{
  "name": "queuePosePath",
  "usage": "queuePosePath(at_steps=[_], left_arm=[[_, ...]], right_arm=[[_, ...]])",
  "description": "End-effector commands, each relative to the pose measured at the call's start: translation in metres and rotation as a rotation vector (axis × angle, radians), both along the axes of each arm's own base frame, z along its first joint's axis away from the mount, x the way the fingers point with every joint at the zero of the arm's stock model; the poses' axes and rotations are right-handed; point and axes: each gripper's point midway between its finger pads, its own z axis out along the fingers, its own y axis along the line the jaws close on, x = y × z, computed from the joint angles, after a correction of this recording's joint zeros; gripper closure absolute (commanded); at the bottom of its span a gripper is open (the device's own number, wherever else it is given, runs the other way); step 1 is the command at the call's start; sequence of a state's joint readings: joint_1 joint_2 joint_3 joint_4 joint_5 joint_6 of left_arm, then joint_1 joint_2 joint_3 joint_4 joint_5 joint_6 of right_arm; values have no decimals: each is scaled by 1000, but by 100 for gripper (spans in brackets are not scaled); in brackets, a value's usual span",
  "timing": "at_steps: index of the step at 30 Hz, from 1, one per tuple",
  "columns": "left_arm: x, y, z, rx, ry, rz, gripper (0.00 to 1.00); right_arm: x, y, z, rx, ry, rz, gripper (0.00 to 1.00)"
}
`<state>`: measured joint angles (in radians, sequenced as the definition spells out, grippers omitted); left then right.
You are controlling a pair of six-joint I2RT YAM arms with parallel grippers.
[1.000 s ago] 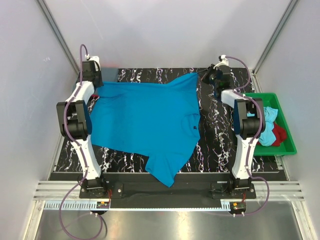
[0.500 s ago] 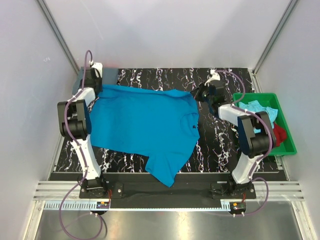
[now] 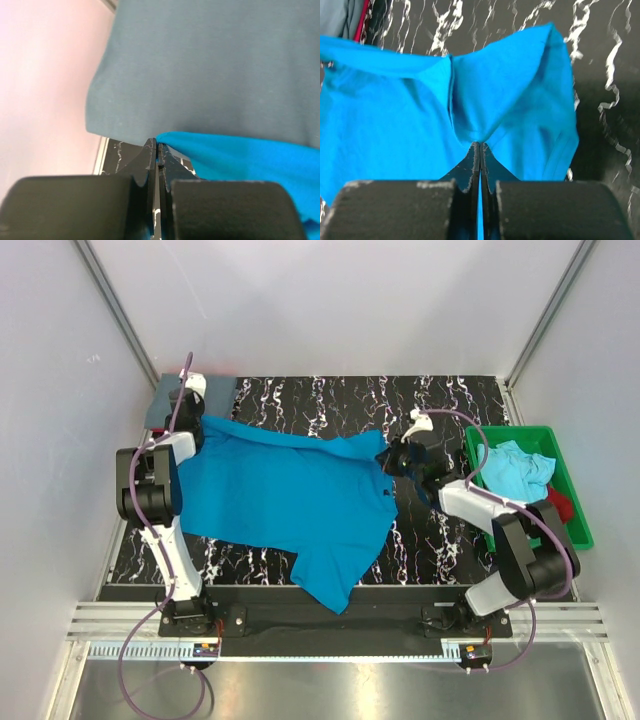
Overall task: Fold and stack the t-shirts
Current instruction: Fold the tshirt
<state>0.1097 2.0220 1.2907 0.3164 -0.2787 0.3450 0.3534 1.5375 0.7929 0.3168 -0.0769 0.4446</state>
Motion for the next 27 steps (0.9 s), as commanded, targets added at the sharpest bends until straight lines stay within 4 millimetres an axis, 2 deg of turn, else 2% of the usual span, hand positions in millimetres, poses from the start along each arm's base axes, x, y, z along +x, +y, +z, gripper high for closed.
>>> queuePosePath(at_steps=[1,6,12,13,16,17,20,27], left_arm=[[9,17,53,38,-127,79,100],[2,23,44,42,-72,119,100],[-16,25,27,17,-20,178,100],[-18,24,23,5,-13,183,100],[-29,20,12,-17,22,183,100],[-39,23,2,-3,63,219,100],[-44,22,-5,6,87,218,100],[-62,25,-8,32,93,276,100]], right_arm=[[-13,-15,2,-41,-9,-64,100],[-24,-30,-2,-78,10,-112,100],[-38,-11,-13,4,45,-81,100],[-44,-9,-22,16,63,-77,100],[-50,-6,-26,58,75,-101,100],[-57,1,-24,70,68,-94,100],[-61,3,-20,71,57,-88,100],[-72,1,-19,63,51,-96,100]])
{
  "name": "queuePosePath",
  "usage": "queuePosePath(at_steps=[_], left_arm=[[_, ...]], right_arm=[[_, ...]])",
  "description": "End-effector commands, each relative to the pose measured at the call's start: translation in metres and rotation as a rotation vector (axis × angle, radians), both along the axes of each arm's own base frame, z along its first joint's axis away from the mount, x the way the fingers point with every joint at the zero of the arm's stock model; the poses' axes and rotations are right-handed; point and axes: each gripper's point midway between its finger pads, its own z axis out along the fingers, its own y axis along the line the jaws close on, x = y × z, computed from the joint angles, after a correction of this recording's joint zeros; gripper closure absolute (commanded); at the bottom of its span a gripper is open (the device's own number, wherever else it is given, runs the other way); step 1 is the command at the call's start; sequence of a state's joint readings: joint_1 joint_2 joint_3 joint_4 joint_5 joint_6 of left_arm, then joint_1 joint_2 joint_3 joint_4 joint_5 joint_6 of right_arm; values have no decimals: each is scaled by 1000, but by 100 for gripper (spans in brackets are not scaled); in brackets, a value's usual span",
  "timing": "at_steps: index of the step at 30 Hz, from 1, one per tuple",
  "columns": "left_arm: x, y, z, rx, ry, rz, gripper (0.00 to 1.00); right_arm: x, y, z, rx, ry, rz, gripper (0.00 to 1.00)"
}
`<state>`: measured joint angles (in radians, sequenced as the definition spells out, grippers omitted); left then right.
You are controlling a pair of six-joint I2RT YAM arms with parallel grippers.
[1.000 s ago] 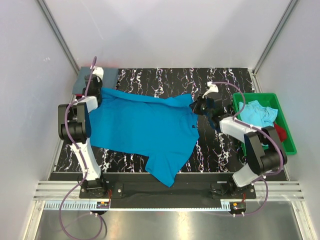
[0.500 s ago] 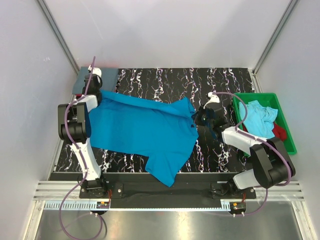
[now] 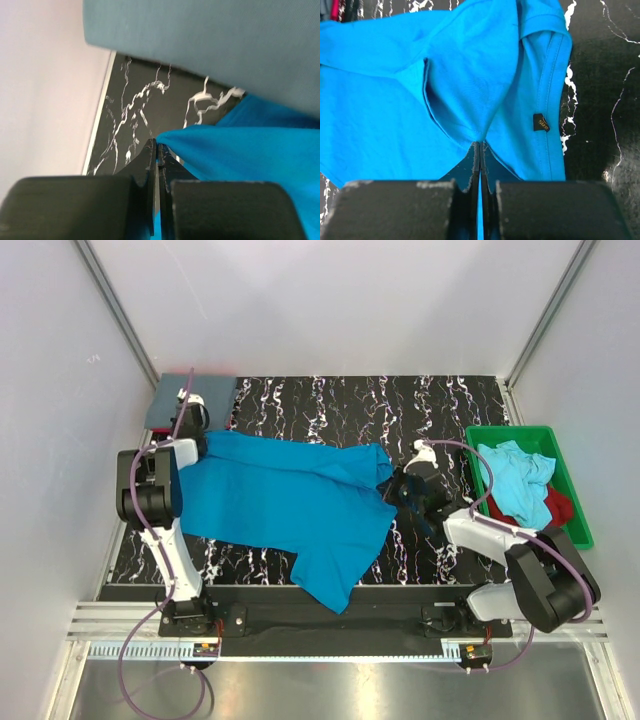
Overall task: Fold and stack the t-shirts
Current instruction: Fold the tshirt
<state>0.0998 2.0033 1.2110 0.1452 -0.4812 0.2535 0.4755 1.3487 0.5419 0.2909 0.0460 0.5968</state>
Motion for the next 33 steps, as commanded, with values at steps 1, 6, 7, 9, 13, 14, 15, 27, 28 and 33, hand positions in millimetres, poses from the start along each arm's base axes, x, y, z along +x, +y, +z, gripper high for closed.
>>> queuePosePath(at_steps=[1,6,7,9,13,14,15,27,28,33], left_arm=[[-2,7,38,40,-99,63,100],[-3,6,25,49,-62,67,100],[-4,7,24,58,-49,73,100],[-3,7,34,92,-59,100,51],[-2,3,53,122,-74,118,45],[1,-2,62,127,-91,116,45],[-3,-2,75,148,-110,145,44],[-29,-106,166,-397,-259,-25,36],[-33,-113,170,-445,-267,-31,36],[-54,-134,207,-544,-340,-133,34]], right_arm=[[1,-3,16,23,-61,-41,100],[-6,-2,5,31,-27,-37,97],[-9,-1,2,36,-18,-30,94],[-12,0,5,46,-12,-21,86],[-10,5,23,59,-18,-2,71],[-10,6,27,64,-14,0,68],[-13,5,28,58,3,-4,66],[-15,13,-10,66,381,-150,68],[-18,12,-15,69,406,-166,69],[-30,-4,-41,-31,500,-223,71]])
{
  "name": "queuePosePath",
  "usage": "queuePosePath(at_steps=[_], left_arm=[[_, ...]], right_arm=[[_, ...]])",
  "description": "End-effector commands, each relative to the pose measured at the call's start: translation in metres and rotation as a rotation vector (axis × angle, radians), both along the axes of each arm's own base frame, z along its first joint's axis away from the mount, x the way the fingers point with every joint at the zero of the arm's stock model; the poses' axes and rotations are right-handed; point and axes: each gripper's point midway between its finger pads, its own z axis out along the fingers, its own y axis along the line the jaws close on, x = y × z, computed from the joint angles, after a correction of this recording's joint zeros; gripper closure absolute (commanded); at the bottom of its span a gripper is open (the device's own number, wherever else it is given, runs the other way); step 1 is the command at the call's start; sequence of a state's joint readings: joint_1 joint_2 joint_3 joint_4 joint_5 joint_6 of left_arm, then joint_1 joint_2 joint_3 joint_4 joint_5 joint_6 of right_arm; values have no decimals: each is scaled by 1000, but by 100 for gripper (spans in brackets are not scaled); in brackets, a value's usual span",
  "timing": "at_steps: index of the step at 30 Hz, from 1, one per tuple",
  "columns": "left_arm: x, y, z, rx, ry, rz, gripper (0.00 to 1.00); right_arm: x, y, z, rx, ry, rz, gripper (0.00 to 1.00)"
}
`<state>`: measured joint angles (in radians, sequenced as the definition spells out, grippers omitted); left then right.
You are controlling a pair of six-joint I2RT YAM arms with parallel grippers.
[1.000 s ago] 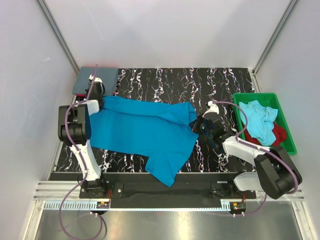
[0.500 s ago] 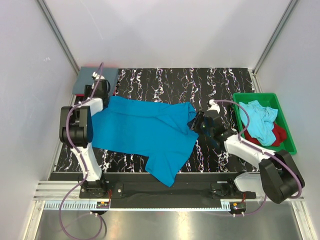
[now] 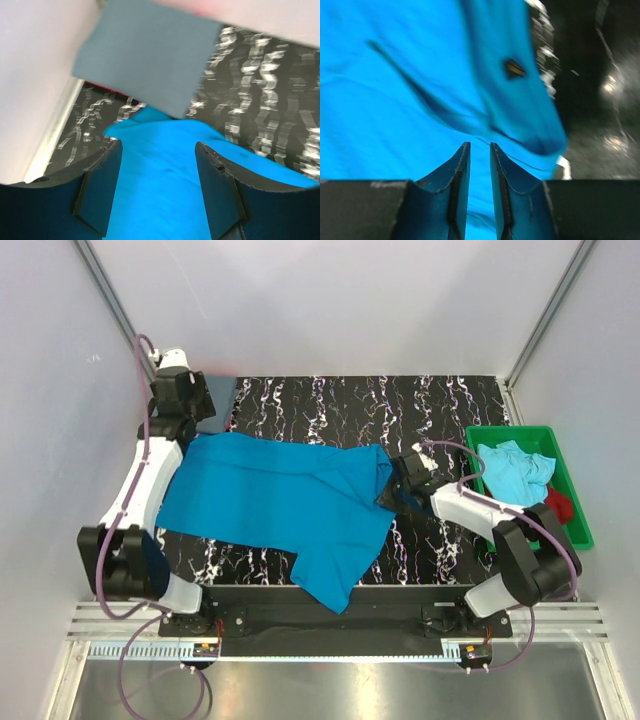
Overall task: Fold and stack the t-shirts
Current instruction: Fold the tshirt
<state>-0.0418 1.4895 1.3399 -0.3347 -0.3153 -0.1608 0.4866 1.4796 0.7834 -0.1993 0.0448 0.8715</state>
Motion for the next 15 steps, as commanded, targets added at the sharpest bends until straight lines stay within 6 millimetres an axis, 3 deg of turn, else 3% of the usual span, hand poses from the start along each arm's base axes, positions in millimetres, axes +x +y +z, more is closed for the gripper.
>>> queuePosePath(at_steps=[1,5,9,14,15], left_arm=[[-16,-23,11,-131,-21,-79,34],[-31,-20,28,-134,-68,-58,33],[-45,-10,34,-133,-95,9,32],[-54,1,46,-108,-133,66,32],[-55,1,47,-107,-134,63,32]], right_arm=[[-8,-12,-15,-85,93,-48,71],[-13,-37,-35,-249,189,-90,70],[-11,-47,-53,-302,260,-94,71],[-10,-70,-58,-310,311,-129,71],[-8,-86,-58,-311,321,-158,72]])
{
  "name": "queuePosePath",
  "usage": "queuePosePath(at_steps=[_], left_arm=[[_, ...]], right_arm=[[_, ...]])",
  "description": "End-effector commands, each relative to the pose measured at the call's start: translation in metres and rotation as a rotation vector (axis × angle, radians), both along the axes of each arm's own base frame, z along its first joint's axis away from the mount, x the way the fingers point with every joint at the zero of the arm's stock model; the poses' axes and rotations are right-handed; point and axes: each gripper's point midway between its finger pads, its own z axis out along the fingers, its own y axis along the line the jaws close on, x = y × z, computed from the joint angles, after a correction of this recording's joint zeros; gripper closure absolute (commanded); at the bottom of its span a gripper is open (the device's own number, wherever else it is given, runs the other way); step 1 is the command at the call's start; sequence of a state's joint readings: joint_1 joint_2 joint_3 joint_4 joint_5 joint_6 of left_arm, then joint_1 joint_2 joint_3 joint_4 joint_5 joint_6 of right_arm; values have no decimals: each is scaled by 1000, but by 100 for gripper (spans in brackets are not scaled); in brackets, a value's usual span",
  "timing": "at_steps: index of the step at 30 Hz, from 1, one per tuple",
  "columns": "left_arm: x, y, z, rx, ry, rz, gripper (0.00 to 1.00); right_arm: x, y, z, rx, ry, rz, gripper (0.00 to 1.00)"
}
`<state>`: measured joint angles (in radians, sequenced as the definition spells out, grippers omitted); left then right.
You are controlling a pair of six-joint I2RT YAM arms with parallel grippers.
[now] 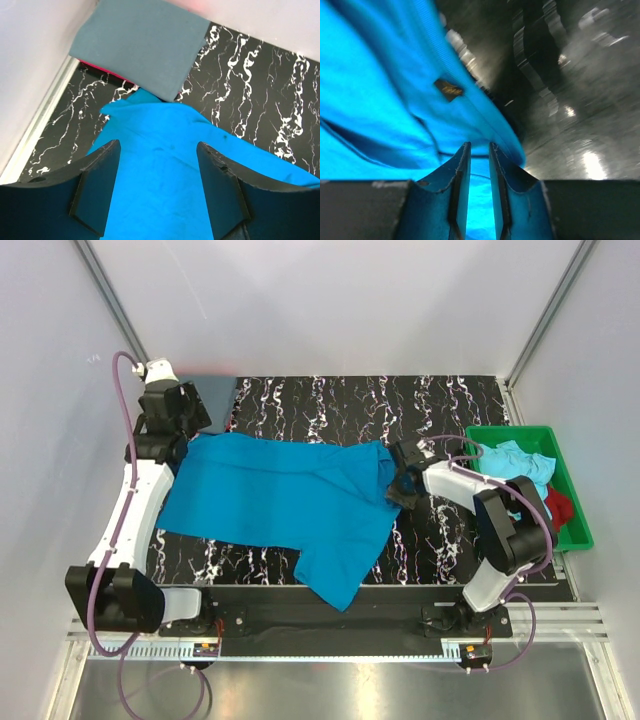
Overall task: Fold and stack the t-shirts
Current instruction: Fold the tshirt
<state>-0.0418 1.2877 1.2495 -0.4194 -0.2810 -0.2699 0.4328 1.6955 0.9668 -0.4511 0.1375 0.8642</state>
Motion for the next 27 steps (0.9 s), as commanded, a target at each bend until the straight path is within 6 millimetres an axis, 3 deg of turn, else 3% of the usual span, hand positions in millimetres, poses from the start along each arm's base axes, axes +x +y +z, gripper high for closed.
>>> queuePosePath(at_steps=[1,8,14,16,17,21,23,27], left_arm=[[-5,9,25,4,-78,50,32],[-15,20,18,25,-69,117,31],[-9,4,5,-35,-45,50,31],[-3,-2,-9,-30,-4,4,31],[0,-8,-14,-39,12,-33,31],[9,-20,-38,-71,79,-110,32],[16,-35,-50,-116,114,-190,32],[29,-50,-67,-135,154,-282,32]], right_arm=[[-15,-57,-18,-108,109,-72,72],[-7,-108,-1,-92,111,-141,73],[2,-136,6,-151,127,-135,73],[22,-132,29,-137,66,-94,73],[35,-129,52,-120,3,-79,72],[63,-113,99,-56,-136,24,66],[74,-106,106,-34,-172,71,64],[101,-81,97,47,-194,253,61]])
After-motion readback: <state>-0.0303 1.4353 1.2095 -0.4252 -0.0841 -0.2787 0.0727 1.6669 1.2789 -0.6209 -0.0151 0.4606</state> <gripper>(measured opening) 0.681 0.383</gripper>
